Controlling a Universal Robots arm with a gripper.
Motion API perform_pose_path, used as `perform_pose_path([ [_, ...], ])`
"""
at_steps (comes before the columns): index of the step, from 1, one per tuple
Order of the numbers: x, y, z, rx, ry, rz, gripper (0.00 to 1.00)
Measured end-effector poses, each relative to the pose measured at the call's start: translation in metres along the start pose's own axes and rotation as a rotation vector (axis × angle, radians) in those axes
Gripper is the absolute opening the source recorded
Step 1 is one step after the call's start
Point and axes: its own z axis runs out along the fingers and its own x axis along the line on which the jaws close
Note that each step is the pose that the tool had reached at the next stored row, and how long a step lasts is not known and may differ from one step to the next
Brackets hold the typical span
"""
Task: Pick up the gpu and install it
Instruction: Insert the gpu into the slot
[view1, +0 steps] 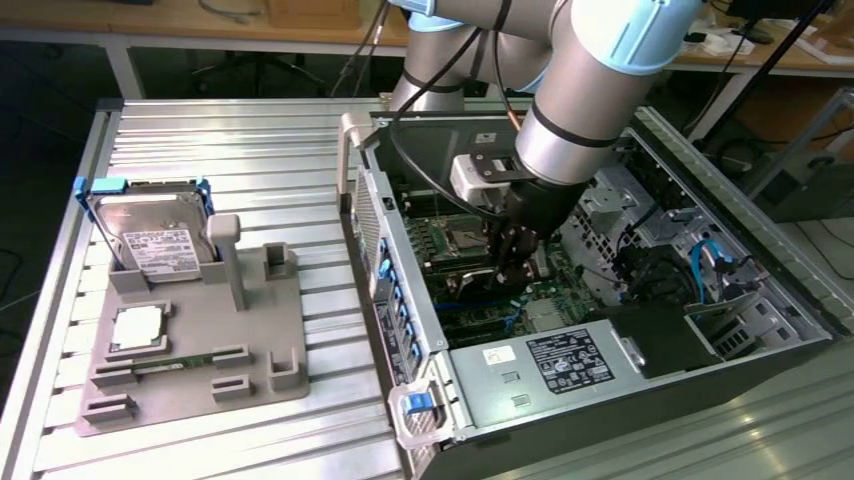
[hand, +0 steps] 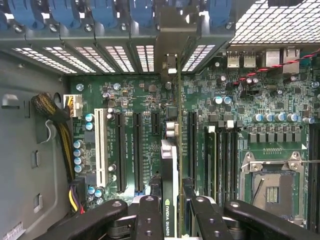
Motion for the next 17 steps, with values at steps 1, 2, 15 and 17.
perform_pose_path([
  [1,0.0,0.0,0.0,-0.0002,0.0001,0.0,0.27],
  [2,0.0,0.0,0.0,-0.0003,0.0001,0.0,0.27],
  [15,-0.0026,0.0002,0.0005,-0.0002,-0.0001,0.0,0.27],
  [17,-0.0027,0.0002,0.0005,-0.0001,-0.0001,0.0,0.27],
])
